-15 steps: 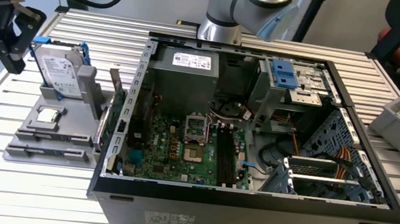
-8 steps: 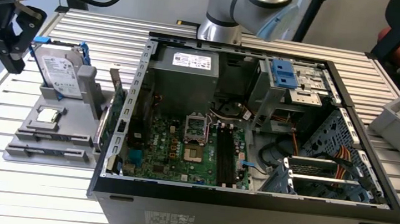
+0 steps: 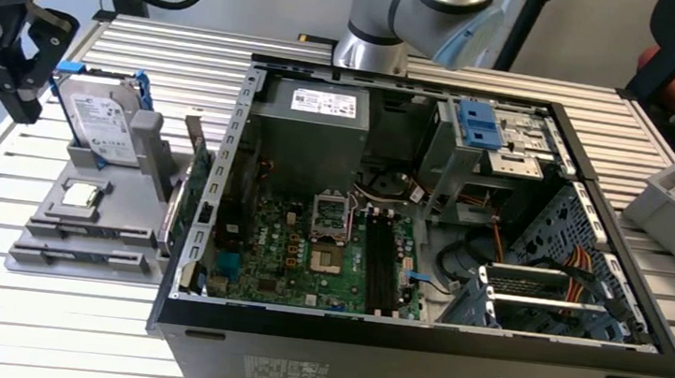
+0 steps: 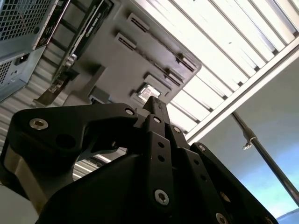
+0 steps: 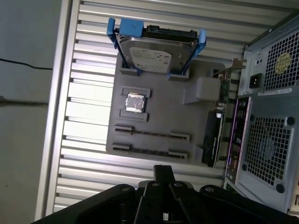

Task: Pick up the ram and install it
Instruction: 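Pick up the ram and move it above insertion slot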

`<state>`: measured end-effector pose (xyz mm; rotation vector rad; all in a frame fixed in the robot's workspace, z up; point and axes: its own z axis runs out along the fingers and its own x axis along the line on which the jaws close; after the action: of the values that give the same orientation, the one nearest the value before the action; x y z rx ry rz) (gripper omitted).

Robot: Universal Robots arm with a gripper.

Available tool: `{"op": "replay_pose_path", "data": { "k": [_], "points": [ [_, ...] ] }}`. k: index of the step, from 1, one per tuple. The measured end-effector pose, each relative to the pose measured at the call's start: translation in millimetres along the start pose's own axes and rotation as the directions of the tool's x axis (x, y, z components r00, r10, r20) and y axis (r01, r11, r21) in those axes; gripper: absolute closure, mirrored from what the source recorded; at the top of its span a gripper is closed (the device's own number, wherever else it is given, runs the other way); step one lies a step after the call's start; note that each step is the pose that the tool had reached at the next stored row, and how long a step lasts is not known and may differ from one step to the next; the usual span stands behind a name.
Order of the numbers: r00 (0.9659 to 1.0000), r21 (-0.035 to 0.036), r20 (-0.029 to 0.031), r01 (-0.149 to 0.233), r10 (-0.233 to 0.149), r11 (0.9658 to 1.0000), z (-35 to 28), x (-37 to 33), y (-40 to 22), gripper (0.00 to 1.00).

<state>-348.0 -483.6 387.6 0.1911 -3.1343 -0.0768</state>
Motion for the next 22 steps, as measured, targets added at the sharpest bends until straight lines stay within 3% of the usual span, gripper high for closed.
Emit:
{"op": "replay_pose_path", "data": {
  "k": [11, 22],
  "points": [
    [0.9995, 0.0005, -0.0016, 0.032, -0.032, 0.9995, 0.1, -0.1, 0.7, 1.0],
    [0.9992, 0.0005, -0.002, 0.041, -0.041, 0.9992, 0.1, -0.1, 0.7, 1.0]
  ]
}}
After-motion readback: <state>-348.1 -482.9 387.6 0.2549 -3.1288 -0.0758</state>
